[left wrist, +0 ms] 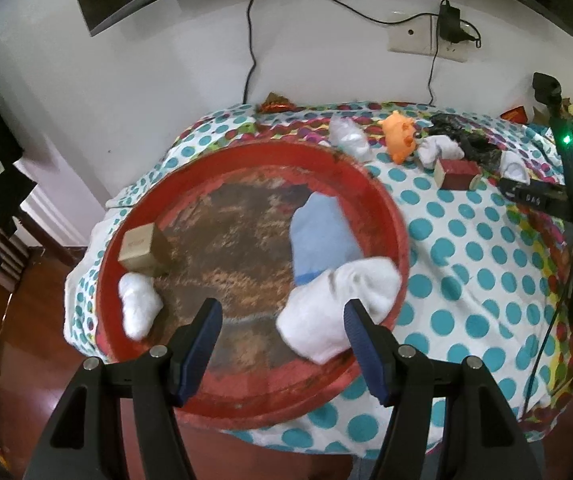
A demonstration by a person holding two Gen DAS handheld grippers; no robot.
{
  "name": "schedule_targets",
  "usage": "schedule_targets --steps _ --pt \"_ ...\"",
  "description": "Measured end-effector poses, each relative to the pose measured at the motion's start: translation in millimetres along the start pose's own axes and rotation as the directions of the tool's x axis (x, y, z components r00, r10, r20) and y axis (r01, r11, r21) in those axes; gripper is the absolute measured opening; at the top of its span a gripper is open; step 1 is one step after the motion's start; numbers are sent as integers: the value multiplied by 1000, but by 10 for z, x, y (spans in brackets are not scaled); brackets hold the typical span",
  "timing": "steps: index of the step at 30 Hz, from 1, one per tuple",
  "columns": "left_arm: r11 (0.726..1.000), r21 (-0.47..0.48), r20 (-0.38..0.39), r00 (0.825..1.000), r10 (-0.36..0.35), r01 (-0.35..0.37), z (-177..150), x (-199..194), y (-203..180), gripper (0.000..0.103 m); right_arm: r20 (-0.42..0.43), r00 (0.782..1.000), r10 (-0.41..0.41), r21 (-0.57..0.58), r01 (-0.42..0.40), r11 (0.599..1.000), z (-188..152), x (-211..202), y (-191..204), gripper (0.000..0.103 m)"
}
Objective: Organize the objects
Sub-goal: 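Move the left tool to the clear plastic bag and grasp it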
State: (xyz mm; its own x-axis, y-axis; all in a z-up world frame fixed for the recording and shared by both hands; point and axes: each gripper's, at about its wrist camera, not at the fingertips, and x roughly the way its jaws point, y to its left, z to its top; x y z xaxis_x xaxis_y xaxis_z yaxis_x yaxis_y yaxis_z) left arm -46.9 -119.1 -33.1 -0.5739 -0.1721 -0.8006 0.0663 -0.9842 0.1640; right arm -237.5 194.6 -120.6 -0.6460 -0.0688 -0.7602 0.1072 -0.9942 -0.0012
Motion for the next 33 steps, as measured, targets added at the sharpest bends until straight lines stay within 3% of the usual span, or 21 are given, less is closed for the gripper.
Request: schedule_targets --steps 8,14,25,30,33 --pt "992 -56 -37 992 -119 117 389 201 -50 65 -8 1000 27 26 -27 999 -7 18 -46 47" --pt "973 -119 -59 977 -207 199 957 466 -95 65 -18 999 49 45 -49 998 -11 49 -101 47" --pt "984 -81 -92 982 -167 159 1631 1071 -414 65 -17 998 57 51 -56 997 -12 48 -119 47" --pt "977 -95 -148 968 -205 192 1817 1330 -442 65 -18 998 54 48 -53 997 -11 48 -118 47" --pt "980 -86 -157 968 -193 182 1913 1432 -455 65 -18 998 56 49 -55 997 -11 47 -116 48"
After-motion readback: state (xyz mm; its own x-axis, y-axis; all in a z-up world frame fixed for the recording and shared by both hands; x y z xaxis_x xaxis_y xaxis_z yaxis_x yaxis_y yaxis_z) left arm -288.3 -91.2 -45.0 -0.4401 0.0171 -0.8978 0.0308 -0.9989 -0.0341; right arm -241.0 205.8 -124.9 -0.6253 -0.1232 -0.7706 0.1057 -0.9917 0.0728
